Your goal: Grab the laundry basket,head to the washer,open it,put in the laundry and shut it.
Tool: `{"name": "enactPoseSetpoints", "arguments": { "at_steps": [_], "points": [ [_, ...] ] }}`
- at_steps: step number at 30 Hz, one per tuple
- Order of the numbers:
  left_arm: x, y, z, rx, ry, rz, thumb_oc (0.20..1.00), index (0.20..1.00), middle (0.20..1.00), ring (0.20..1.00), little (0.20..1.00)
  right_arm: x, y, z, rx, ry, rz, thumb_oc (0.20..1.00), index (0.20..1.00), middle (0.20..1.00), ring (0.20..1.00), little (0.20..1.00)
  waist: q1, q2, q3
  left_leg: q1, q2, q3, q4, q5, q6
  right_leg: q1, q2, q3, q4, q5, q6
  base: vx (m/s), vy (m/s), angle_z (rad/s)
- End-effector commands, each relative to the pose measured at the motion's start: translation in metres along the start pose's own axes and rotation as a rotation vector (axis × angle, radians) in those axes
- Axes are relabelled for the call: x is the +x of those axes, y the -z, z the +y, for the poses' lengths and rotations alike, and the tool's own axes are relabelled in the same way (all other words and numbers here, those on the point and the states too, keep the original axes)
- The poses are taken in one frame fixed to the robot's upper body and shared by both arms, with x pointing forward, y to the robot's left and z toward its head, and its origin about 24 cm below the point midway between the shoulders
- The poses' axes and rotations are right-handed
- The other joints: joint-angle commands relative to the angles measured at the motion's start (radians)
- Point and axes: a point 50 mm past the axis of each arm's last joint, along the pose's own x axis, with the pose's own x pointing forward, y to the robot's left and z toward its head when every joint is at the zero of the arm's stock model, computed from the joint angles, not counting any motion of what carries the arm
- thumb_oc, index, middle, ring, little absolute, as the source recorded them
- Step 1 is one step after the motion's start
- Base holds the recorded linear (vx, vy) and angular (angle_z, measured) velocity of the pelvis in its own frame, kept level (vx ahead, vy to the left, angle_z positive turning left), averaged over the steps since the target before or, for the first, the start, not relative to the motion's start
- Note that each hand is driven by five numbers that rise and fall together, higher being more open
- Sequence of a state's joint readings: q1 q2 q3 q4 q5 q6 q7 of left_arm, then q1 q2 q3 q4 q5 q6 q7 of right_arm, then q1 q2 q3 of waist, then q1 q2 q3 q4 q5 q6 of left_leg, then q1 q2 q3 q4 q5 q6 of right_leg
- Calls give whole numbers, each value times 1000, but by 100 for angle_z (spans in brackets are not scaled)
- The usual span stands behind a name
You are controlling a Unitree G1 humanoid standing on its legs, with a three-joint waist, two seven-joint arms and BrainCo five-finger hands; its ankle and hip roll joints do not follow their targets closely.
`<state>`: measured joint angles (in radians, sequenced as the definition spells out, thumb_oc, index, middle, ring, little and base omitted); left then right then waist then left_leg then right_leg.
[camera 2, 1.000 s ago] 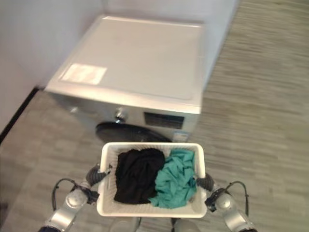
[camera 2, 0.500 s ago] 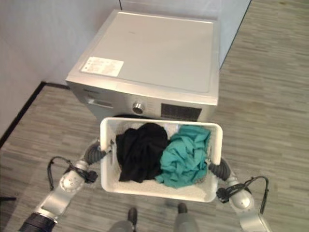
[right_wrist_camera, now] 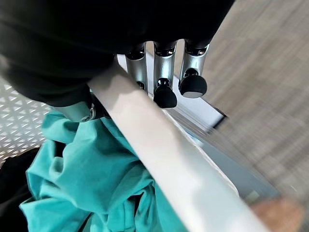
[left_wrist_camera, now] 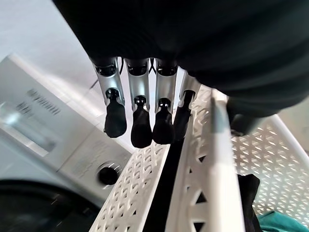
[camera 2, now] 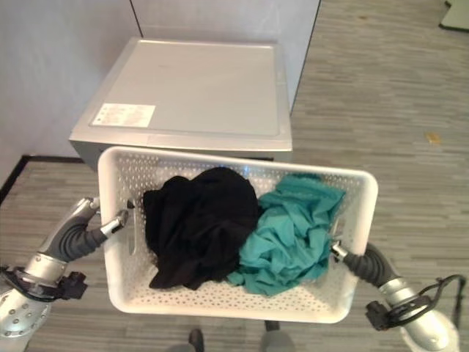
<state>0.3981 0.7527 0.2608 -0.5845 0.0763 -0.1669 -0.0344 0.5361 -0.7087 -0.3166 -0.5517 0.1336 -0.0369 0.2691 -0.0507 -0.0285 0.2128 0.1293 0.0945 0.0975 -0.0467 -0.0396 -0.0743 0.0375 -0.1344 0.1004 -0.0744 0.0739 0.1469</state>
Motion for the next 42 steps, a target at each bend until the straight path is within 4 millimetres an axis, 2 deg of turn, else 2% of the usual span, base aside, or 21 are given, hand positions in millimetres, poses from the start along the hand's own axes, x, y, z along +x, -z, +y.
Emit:
{"name": "enactPoseSetpoints", "arguments": {
  "at_steps": [1,3,4,5,7,8,9,10,11,14,18,20,21,22,26,27,30,37,39,40,42],
  "points": [
    [16,16,54,32,-225,13,200,200,200,200,200,10,-12,-54,-147,132,-74,200,200,200,200,200,5,-14,-107,1,47,-41,69,-109,15,-68,-48,-9,71,-20,49,34,-45,4],
    [37,15,49,4,-207,-29,200,200,200,200,200,27,-18,-64,-196,148,-97,200,200,200,200,200,9,-14,-121,5,52,-47,64,-105,12,-58,-47,-17,71,-24,47,26,-36,8],
    [39,15,49,3,-209,-32,200,200,200,200,200,28,-17,-65,-199,153,-98,200,200,200,200,200,10,-13,-118,5,52,-48,63,-104,11,-57,-47,-18,71,-25,47,37,-27,5],
    [68,13,40,-33,-190,-80,200,200,200,200,200,49,-24,-75,-249,165,-121,200,200,200,200,200,16,-9,-131,9,54,-54,60,-101,8,-48,-46,-24,75,-30,45,41,-33,4],
    [106,7,34,-77,-173,-126,200,200,200,200,200,74,-33,-86,-282,184,-146,200,200,200,200,200,23,-5,-130,6,59,-69,61,-94,3,-40,-44,-37,80,-40,40,45,-45,17],
    [137,-4,26,-105,-142,-168,200,200,200,200,200,91,-38,-95,-301,192,-135,200,200,200,200,200,32,-4,-136,3,62,-83,66,-92,2,-32,-44,-48,85,-48,35,-10,-38,26],
    [140,-5,27,-102,-147,-172,200,200,200,200,200,94,-39,-97,-301,198,-140,200,200,200,200,200,30,-7,-128,-4,60,-86,69,-83,1,-37,-45,-48,87,-41,33,33,-25,37],
    [167,-14,23,-99,-128,-188,200,200,200,200,200,109,-46,-104,-316,193,-136,200,200,200,200,200,36,-4,-135,-3,61,-99,74,-91,3,-26,-44,-57,89,-55,30,-17,-15,34],
    [170,-15,25,-95,-134,-191,200,200,200,200,200,112,-48,-106,-316,197,-142,200,200,200,200,200,33,-7,-128,-10,59,-101,76,-82,2,-31,-45,-57,90,-47,29,63,-2,28],
    [210,-30,20,-70,-109,-181,200,200,200,200,200,140,-63,-120,-349,223,-133,200,200,200,200,200,39,-5,-126,-24,57,-118,93,-81,1,-26,-49,-73,94,-53,25,4,2,10],
    [251,-52,22,-25,-110,-152,200,200,200,200,200,175,-79,-130,-348,280,-106,200,200,200,200,200,42,0,-126,-31,55,-131,98,-89,2,-19,-50,-82,96,-58,27,30,17,16],
    [268,-60,25,0,-121,-119,200,200,200,200,200,193,-95,-133,-352,301,-109,200,200,200,200,200,43,0,-123,-35,53,-133,94,-86,3,-26,-50,-82,97,-57,28,42,21,13],
    [279,-71,32,49,-142,-105,200,200,200,200,200,210,-112,-136,-356,318,-107,200,200,200,200,200,42,2,-118,-42,51,-133,94,-82,2,-35,-50,-80,101,-56,28,0,0,0],
    [280,-71,34,48,-147,-106,200,200,200,200,200,211,-114,-137,-359,319,-112,200,200,200,200,200,40,4,-115,-43,51,-133,95,-82,2,-35,-50,-80,101,-57,28,32,15,-2],
    [296,-86,41,72,-168,-59,200,200,200,200,200,238,-141,-138,-326,343,-77,200,200,200,200,200,40,4,-117,-56,50,-134,95,-74,-2,-52,-46,-80,109,-59,26,18,4,1],
    [302,-93,49,78,-191,-32,200,200,200,200,200,247,-155,-142,-316,373,-45,200,200,200,200,200,44,4,-114,-67,47,-136,105,-73,-4,-55,-46,-84,108,-56,25,0,0,0],
    [308,-99,59,101,-212,19,200,200,200,200,200,257,-158,-139,-289,384,25,200,200,200,200,200,50,4,-116,-87,39,-139,116,-72,-5,-58,-49,-87,96,-48,27,20,23,0],
    [312,-101,57,185,-214,111,200,200,200,200,200,260,-155,-138,-235,419,144,200,200,200,200,200,50,-1,-113,-131,9,-148,141,-74,0,-63,-70,-87,73,-21,35,13,55,3],
    [313,-109,58,186,-239,105,200,200,200,200,200,260,-162,-139,-218,442,144,200,200,200,200,200,48,-1,-108,-151,1,-146,139,-68,1,-78,-76,-88,66,-9,36,-45,59,6],
    [314,-121,63,172,-269,82,200,200,200,200,200,260,-173,-141,-197,465,123,200,200,200,200,200,44,-1,-101,-178,-4,-145,130,-54,-1,-105,-78,-89,60,2,37,-71,30,4],
    [314,-123,66,170,-284,81,200,200,200,200,200,259,-177,-143,-184,477,117,200,200,200,200,200,42,-1,-106,-188,-4,-145,119,-46,-2,-119,-77,-87,57,7,38,-34,10,1]
  ]
}}
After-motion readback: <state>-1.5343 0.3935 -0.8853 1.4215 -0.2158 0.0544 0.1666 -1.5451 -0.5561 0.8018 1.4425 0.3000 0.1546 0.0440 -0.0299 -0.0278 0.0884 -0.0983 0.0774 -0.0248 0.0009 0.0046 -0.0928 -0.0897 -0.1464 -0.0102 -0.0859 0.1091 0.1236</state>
